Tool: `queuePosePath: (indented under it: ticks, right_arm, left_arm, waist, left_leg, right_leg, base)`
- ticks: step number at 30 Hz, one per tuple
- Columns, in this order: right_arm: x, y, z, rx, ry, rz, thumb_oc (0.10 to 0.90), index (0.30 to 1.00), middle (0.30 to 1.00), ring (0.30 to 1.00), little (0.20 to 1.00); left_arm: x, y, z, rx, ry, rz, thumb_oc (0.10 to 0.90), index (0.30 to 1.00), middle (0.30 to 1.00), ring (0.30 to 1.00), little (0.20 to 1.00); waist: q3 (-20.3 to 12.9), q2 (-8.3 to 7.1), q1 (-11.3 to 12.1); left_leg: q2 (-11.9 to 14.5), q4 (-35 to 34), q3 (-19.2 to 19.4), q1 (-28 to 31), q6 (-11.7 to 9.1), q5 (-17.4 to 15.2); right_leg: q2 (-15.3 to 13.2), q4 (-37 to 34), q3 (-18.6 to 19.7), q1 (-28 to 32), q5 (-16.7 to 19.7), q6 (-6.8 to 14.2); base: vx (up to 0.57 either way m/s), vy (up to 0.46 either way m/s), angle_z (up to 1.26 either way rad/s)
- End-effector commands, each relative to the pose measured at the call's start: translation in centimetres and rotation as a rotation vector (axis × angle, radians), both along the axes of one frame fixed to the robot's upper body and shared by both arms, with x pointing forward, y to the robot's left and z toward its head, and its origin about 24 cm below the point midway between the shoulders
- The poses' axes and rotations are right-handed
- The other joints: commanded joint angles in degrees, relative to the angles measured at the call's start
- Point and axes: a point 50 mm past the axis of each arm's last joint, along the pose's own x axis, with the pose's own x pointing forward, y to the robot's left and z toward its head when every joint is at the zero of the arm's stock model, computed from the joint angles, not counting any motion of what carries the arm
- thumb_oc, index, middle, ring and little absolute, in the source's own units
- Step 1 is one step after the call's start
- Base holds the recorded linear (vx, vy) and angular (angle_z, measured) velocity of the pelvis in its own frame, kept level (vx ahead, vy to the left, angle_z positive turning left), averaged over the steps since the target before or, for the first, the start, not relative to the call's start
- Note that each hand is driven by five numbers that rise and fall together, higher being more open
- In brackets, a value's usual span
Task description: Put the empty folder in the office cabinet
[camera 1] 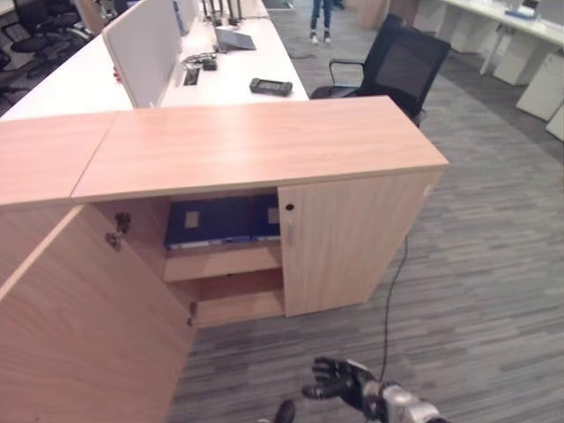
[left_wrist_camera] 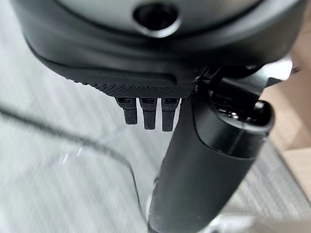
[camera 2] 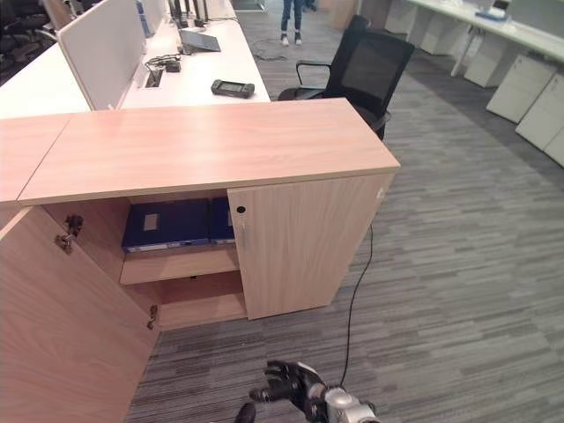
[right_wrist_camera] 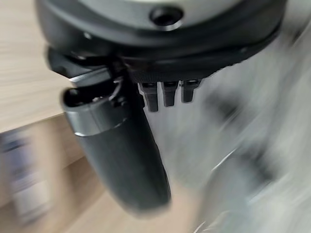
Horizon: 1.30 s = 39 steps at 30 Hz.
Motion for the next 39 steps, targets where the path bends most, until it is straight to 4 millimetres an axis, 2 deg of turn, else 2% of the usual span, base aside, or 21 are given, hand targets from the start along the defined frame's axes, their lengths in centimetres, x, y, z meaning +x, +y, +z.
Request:
queuePosePath:
  ticks: [1,3,5,7,8,9,11,12,14,15,16,17,18,22,24,27,28,31,33,35,39]
  right_arm:
    - [0.5,-0.7,0.0,-0.141,-0.034,-0.084,0.800,0.900,0.900,0.900,0.900]
    - [-0.4,-1.5,-0.3,-0.166,0.005,-0.157,0.800,0.900,0.900,0.900,0.900]
    - [-2.6,-5.0,-0.5,-0.297,0.076,-0.342,0.800,0.900,0.900,0.900,0.900]
    - [-3.3,-5.8,-0.5,-0.337,0.092,-0.369,0.800,0.900,0.900,0.900,0.900]
    - [-4.2,-6.5,-0.6,-0.366,0.120,-0.379,0.800,0.900,0.900,0.900,0.900]
    - [-4.2,-6.5,-0.6,-0.367,0.120,-0.379,0.800,0.900,0.900,0.900,0.900]
    - [-4.9,-6.9,-0.7,-0.376,0.136,-0.334,0.800,0.900,0.900,0.900,0.900]
    - [-4.9,-6.9,-0.7,-0.376,0.136,-0.334,0.800,0.900,0.900,0.900,0.900]
    - [-5.0,-7.4,-0.6,-0.384,0.137,-0.342,0.800,0.900,0.900,0.900,0.900]
    - [-5.0,-7.4,-0.6,-0.384,0.137,-0.342,0.800,0.900,0.900,0.900,0.900]
    - [-4.4,-7.6,-0.4,-0.373,0.116,-0.398,0.800,0.900,0.900,0.900,0.900]
    - [-4.4,-7.6,-0.4,-0.373,0.116,-0.398,0.800,0.900,0.900,0.900,0.900]
    - [-3.6,-7.8,-0.2,-0.357,0.088,-0.463,0.800,0.900,0.900,0.900,0.900]
    - [-3.4,-7.7,-0.2,-0.326,0.074,-0.529,0.800,0.900,0.900,0.900,0.900]
    - [-3.6,-7.7,-0.2,-0.317,0.080,-0.543,0.800,0.900,0.900,0.900,0.900]
    - [-3.8,-7.8,-0.3,-0.313,0.080,-0.551,0.800,0.900,0.900,0.900,0.900]
    - [-4.0,-8.0,-0.3,-0.310,0.082,-0.558,0.800,0.900,0.900,0.900,0.900]
    - [-4.0,-8.1,-0.2,-0.310,0.079,-0.563,0.800,0.900,0.900,0.900,0.900]
    - [-5.0,-8.5,-0.3,-0.312,0.106,-0.578,0.800,0.900,0.900,0.900,0.900]
    - [-5.2,-8.5,-0.4,-0.309,0.112,-0.578,0.800,0.900,0.900,0.900,0.900]
    - [-5.6,-8.4,-0.5,-0.290,0.125,-0.564,0.800,0.900,0.900,0.900,0.900]
  left_arm:
    - [2.1,-0.4,0.1,0.020,-0.050,0.054,0.800,0.900,0.900,0.900,0.900]
    - [2.2,-0.7,0.0,0.013,-0.054,0.059,0.800,0.900,0.900,0.900,0.900]
    - [3.1,-1.7,-0.1,-0.021,-0.087,0.075,0.800,0.900,0.900,0.900,0.900]
    - [3.6,-2.0,-0.1,-0.030,-0.107,0.088,0.800,0.900,0.900,0.900,0.900]
    - [4.4,-2.9,-0.1,-0.058,-0.137,0.090,0.800,0.900,0.900,0.900,0.900]
    - [4.4,-2.9,-0.1,-0.058,-0.137,0.090,0.800,0.900,0.900,0.900,0.900]
    - [4.8,-3.4,0.0,-0.082,-0.162,0.090,0.800,0.900,0.900,0.900,0.900]
    - [4.8,-3.4,0.0,-0.082,-0.162,0.090,0.800,0.900,0.900,0.900,0.900]
    - [4.0,-3.2,-0.2,-0.082,-0.141,0.115,0.800,0.900,0.900,0.900,0.900]
    - [4.0,-3.2,-0.2,-0.082,-0.141,0.115,0.800,0.900,0.900,0.900,0.900]
    - [3.6,-3.0,-0.2,-0.077,-0.132,0.154,0.800,0.900,0.900,0.900,0.900]
    - [3.6,-3.0,-0.2,-0.078,-0.132,0.154,0.800,0.900,0.900,0.900,0.900]
    - [3.4,-2.9,-0.2,-0.076,-0.131,0.184,0.800,0.900,0.900,0.900,0.900]
    - [2.5,-2.0,-0.2,-0.060,-0.127,0.262,0.800,0.900,0.900,0.900,0.900]
    - [1.8,-0.6,0.0,-0.029,-0.130,0.316,0.800,0.900,0.900,0.900,0.900]
    - [0.9,2.8,0.9,0.051,-0.156,0.444,0.800,0.900,0.900,0.900,0.900]
    - [1.4,5.0,1.8,0.108,-0.186,0.459,0.800,0.900,0.900,0.900,0.900]
    - [1.9,6.1,2.3,0.129,-0.213,0.463,0.800,0.900,0.900,0.900,0.900]
    - [6.7,11.6,6.5,0.226,-0.460,0.479,0.800,0.900,0.900,0.900,0.900]
    - [7.7,12.7,7.6,0.252,-0.504,0.476,0.800,0.900,0.900,0.900,0.900]
    - [10.7,17.4,12.9,0.393,-0.662,0.481,0.800,0.900,0.900,0.900,0.900]
  waist:
    - [0.17,-1.80,1.56]
    - [0.25,-1.51,1.76]
    - [0.77,-0.30,2.06]
    - [1.03,0.14,2.24]
    - [1.92,0.86,2.24]
    - [1.91,0.87,2.16]
    - [2.76,1.68,2.57]
    - [2.78,1.69,2.56]
    - [2.88,2.05,2.56]
    - [2.90,2.05,2.57]
    - [2.69,2.26,2.44]
    - [2.74,2.26,2.50]
    - [2.39,2.55,2.31]
    - [1.36,2.99,2.66]
    - [0.38,3.30,3.33]
    - [-0.66,3.70,3.90]
    - [-0.57,4.13,3.92]
    - [-0.61,4.11,3.82]
    - [-3.01,4.45,3.30]
    - [-3.39,4.48,3.12]
    - [-5.06,5.08,1.49]
  left_leg:
    - [-0.95,5.30,-1.68,2.07,-0.15,-9.76]
    - [-0.86,5.73,-2.78,1.89,-0.31,-9.81]
    - [-0.63,6.40,-5.53,1.34,-1.18,-9.67]
    - [-0.43,6.50,-6.39,0.86,-1.78,-9.27]
    - [0.18,6.60,-6.24,-0.58,-2.84,-7.78]
    - [0.17,6.59,-6.32,-0.58,-2.86,-7.77]
    - [2.16,5.64,-2.23,-2.35,-3.72,-5.84]
    - [2.17,5.61,-2.24,-2.31,-3.72,-5.83]
    - [4.61,5.12,4.51,-3.48,-3.71,-4.54]
    - [4.62,5.12,4.53,-3.46,-3.71,-4.54]
    - [7.36,4.84,11.29,-2.62,-3.53,-5.04]
    - [7.38,4.81,11.37,-2.55,-3.53,-5.05]
    - [8.95,5.40,16.11,-2.18,-3.53,-4.88]
    - [9.75,6.05,18.87,-0.98,-3.75,-5.77]
    - [10.12,5.71,18.45,-0.20,-4.09,-5.88]
    - [11.58,4.49,18.41,0.56,-4.91,-4.51]
    - [12.54,5.09,18.64,-0.19,-5.68,-1.59]
    - [12.77,4.76,19.12,-0.18,-5.77,-0.97]
    - [13.28,0.23,20.96,1.81,-5.86,-1.71]
    - [13.10,-0.35,21.37,2.27,-5.89,-1.94]
    - [11.49,-0.95,22.93,4.47,-5.38,-4.39]
  right_leg:
    - [-1.85,5.95,-2.78,-4.47,-2.29,-0.16]
    - [-1.71,6.20,-3.75,-4.23,-2.64,-0.46]
    - [-1.25,6.78,-7.04,-3.31,-3.98,-1.28]
    - [-1.23,6.92,-8.82,-3.00,-4.65,-1.56]
    - [-1.47,7.02,-12.05,-2.37,-5.67,-1.91]
    - [-1.47,7.03,-12.13,-2.35,-5.69,-1.91]
    - [-1.77,6.76,-15.86,-1.08,-6.43,-2.21]
    - [-1.76,6.74,-15.87,-1.04,-6.43,-2.21]
    - [-2.47,6.84,-19.37,0.17,-6.70,-2.36]
    - [-2.47,6.85,-19.35,0.17,-6.71,-2.36]
    - [-2.76,7.27,-20.80,0.93,-8.05,-2.54]
    - [-2.76,7.30,-20.72,0.93,-8.07,-2.55]
    - [-3.32,7.45,-22.56,1.26,-7.94,-2.76]
    - [-3.60,7.09,-24.32,1.59,-7.87,-3.29]
    - [-3.63,6.76,-24.87,2.00,-7.86,-3.39]
    - [-3.45,6.47,-25.52,2.67,-8.12,-3.40]
    - [-3.61,6.21,-26.00,2.92,-7.72,-3.19]
    - [-3.84,5.91,-26.17,3.03,-7.24,-2.86]
    - [-3.23,3.47,-25.88,2.60,-5.22,-1.77]
    - [-3.33,3.03,-25.57,2.41,-4.65,-1.44]
    - [-4.97,2.23,-23.64,1.78,-1.97,0.29]
  base:
    - [0.17,-0.245,0.42]
    - [0.09,-0.143,0.57]
    - [0.09,-0.154,0.76]
    - [0.04,-0.117,0.85]
    - [0.01,-0.100,0.78]
    - [-0.01,-0.059,0.67]
    - [0.02,-0.044,1.34]
    - [0.04,-0.050,1.33]
    - [0.02,-0.021,0.61]
    - [0.07,-0.024,0.84]
    - [0.06,-0.025,0.83]
    - [0.06,0.004,0.83]
    - [0.00,0.028,0.46]
    - [0.01,0.042,0.60]
    - [0.05,0.059,0.26]
    - [0.02,0.110,0.43]
    - [-0.03,0.133,0.33]
    - [-0.03,0.114,0.10]
    - [-0.02,0.183,0.07]
    - [0.01,0.101,-0.06]
    - [0.02,0.142,-0.25]
